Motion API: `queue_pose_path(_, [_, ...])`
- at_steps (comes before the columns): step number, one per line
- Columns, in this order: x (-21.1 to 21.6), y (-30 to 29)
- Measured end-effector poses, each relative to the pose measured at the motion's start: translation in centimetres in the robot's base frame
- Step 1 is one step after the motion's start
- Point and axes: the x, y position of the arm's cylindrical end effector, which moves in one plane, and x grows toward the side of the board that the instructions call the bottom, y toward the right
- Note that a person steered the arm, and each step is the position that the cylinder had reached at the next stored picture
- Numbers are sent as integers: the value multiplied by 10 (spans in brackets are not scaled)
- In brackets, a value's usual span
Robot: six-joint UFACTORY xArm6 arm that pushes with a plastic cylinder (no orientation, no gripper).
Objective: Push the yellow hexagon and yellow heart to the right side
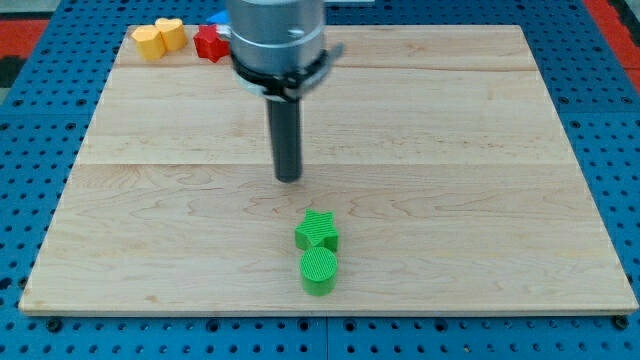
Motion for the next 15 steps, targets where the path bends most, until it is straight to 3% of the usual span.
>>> queue_pose_path(1, [-30, -40])
queue_pose_path(3, [-58, -174])
queue_pose_path(4, [-102, -246])
queue_pose_path(5, [-107, -251])
queue_pose_path(8, [-253, -196])
queue_pose_path(10, [-257, -204])
queue_pose_path(13, [-256, -149])
queue_pose_path(15, [-257, -161])
